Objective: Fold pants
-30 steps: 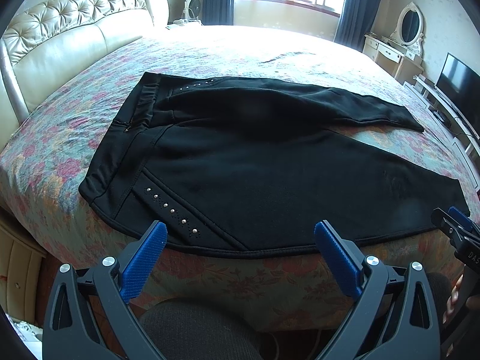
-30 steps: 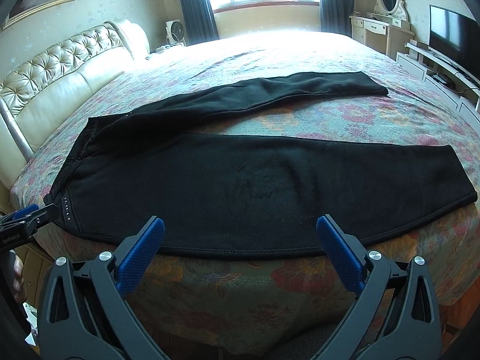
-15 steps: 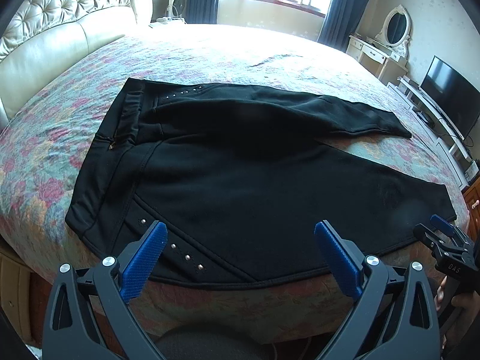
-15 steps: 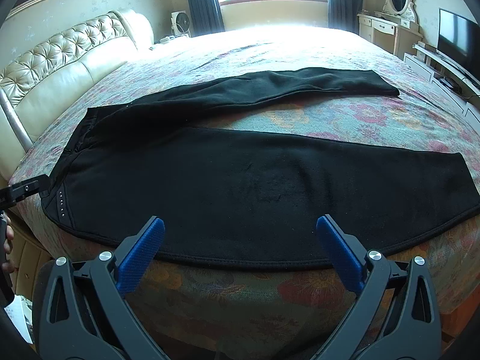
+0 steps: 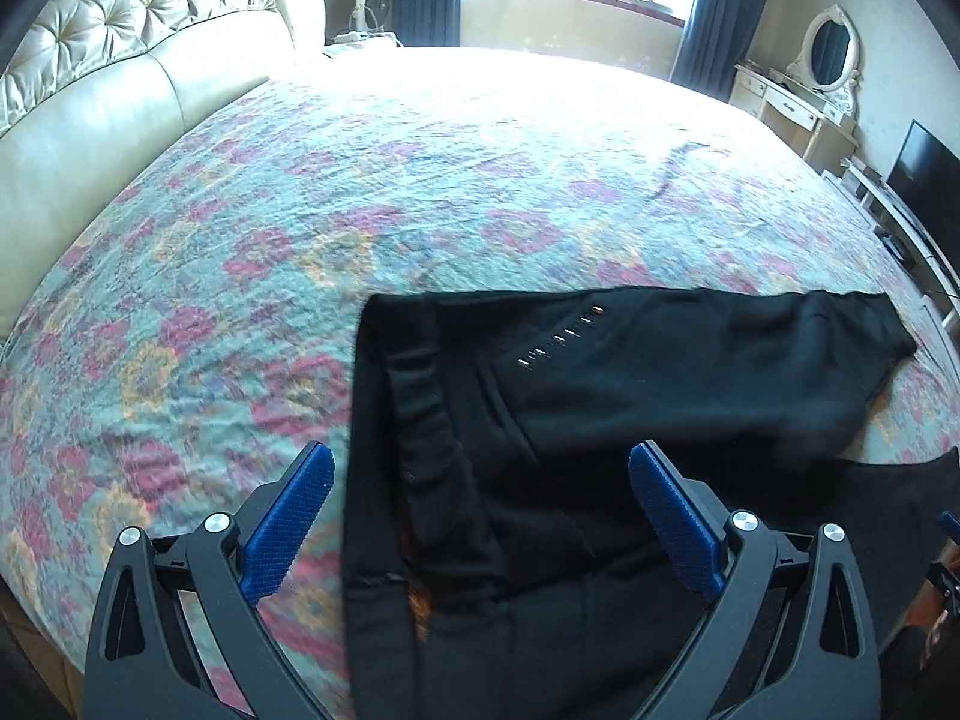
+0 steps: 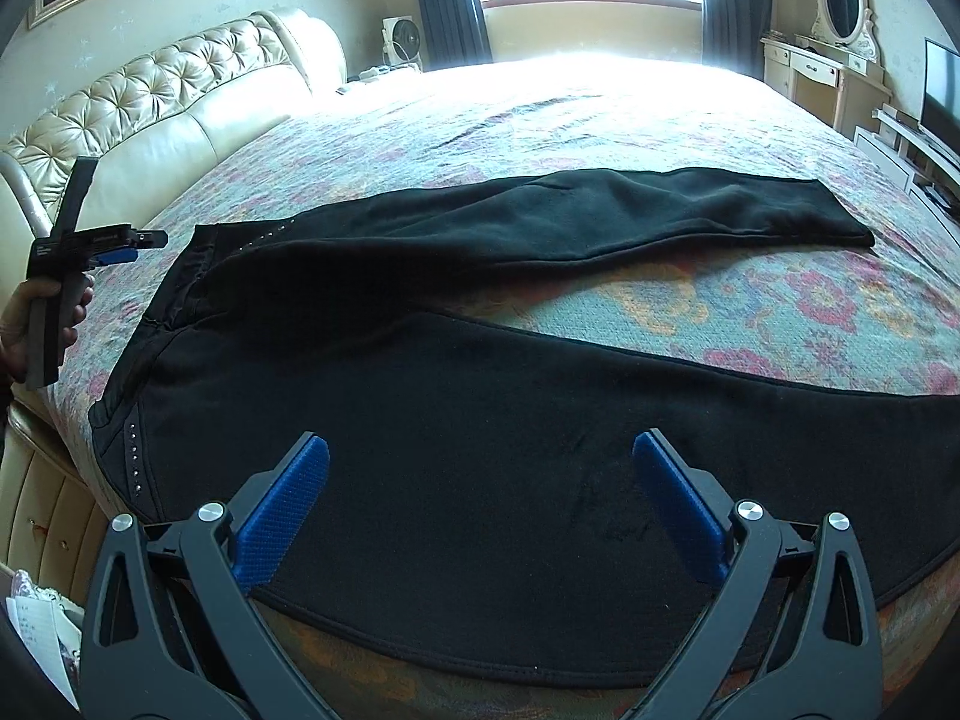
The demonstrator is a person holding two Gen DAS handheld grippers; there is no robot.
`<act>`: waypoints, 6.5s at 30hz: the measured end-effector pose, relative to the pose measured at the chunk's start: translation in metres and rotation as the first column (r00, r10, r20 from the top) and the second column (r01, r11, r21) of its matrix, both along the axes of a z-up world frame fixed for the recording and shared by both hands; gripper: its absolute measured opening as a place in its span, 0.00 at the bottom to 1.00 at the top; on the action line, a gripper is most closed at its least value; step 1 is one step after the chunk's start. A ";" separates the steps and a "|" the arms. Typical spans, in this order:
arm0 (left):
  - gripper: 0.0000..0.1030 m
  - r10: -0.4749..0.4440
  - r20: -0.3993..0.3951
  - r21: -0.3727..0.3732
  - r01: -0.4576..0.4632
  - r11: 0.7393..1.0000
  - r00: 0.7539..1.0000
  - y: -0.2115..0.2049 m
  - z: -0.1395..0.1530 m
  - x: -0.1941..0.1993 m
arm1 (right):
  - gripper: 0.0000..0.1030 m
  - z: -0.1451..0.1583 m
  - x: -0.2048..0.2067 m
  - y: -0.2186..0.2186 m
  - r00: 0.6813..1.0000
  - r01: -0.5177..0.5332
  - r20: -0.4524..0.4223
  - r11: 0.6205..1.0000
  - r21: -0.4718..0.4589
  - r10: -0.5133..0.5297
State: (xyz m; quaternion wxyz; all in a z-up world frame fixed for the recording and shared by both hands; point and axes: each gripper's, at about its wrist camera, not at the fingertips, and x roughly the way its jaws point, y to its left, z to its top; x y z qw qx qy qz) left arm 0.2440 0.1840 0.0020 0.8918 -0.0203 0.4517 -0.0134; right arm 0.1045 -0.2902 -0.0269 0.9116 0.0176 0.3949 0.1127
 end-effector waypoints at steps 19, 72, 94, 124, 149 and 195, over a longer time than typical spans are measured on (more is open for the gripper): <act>0.26 -0.063 -0.104 -0.365 0.020 0.931 0.993 0.055 -0.079 0.103 | 0.98 -0.034 0.052 0.007 0.993 -0.059 -0.100 0.998 0.009 0.060; 0.14 -0.013 0.097 -0.527 0.062 0.848 0.995 0.078 -0.034 0.049 | 0.07 0.046 0.203 0.028 0.868 -0.458 -0.060 0.748 -0.481 0.493; 0.76 0.269 0.000 -0.798 -0.162 0.581 0.963 0.072 -0.063 -0.189 | 0.59 -0.037 0.005 -0.045 0.986 -0.057 -0.117 0.899 0.435 0.119; 0.28 0.513 -0.157 -0.829 -0.395 0.396 0.844 0.045 -0.104 -0.127 | 0.91 -0.099 -0.020 -0.043 0.933 0.326 -0.360 0.463 0.824 -0.015; 0.12 0.549 -0.042 -0.861 -0.308 0.404 0.835 0.044 -0.070 -0.110 | 0.91 -0.094 -0.005 -0.037 0.915 0.404 -0.354 0.437 0.804 -0.194; 0.49 0.575 -0.132 -0.846 -0.394 0.359 0.807 0.022 -0.096 -0.130 | 0.28 -0.109 0.002 -0.024 0.926 0.356 -0.377 0.323 0.877 0.002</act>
